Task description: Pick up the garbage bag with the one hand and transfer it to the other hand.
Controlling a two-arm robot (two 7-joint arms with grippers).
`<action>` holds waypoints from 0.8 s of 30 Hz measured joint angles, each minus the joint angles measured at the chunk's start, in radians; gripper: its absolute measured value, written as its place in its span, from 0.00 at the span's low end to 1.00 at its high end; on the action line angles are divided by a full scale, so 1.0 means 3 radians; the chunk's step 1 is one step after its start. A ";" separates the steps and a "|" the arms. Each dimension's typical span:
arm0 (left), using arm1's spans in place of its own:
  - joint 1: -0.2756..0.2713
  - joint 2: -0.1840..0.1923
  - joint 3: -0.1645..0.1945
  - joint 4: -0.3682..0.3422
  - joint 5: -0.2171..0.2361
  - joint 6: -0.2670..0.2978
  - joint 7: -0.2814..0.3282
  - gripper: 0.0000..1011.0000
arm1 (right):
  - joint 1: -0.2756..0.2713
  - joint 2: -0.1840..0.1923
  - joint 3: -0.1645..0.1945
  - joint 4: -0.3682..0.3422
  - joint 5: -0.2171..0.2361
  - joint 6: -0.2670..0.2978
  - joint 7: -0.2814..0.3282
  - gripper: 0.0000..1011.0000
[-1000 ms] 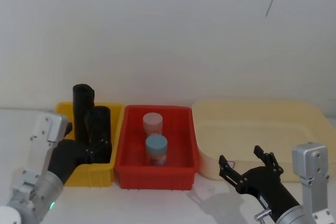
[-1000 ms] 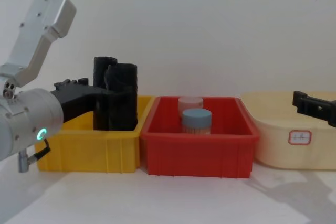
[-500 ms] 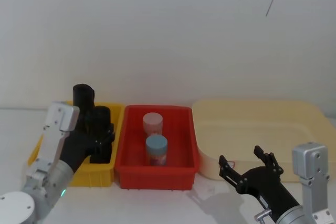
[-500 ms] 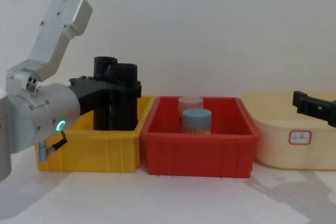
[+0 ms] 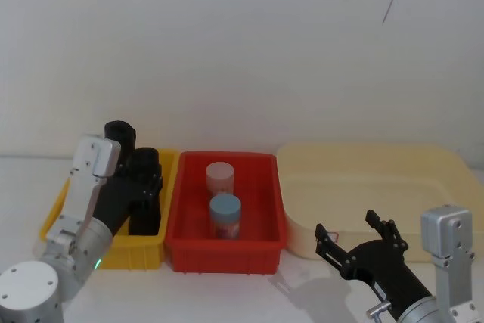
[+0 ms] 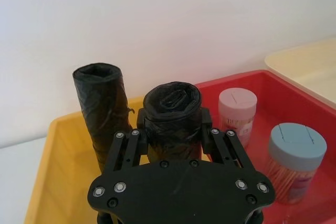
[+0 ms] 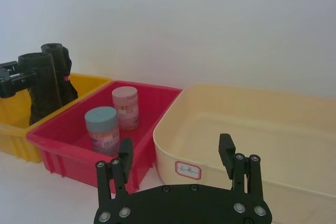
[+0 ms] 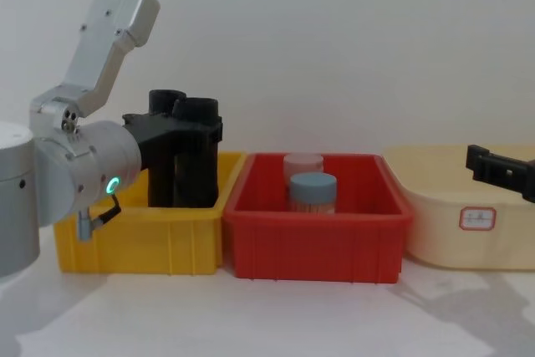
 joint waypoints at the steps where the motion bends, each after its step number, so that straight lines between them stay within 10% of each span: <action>1: -0.0004 -0.0002 -0.0002 0.0002 0.0001 -0.0001 -0.0001 0.53 | 0.0000 0.0000 0.0000 0.0000 0.0000 0.0000 0.0000 0.99; 24: -0.0131 0.0048 -0.0088 -0.0466 -0.0021 0.0015 -0.0249 0.39 | 0.0000 0.0000 0.0000 0.0000 0.0000 0.0000 0.0000 0.99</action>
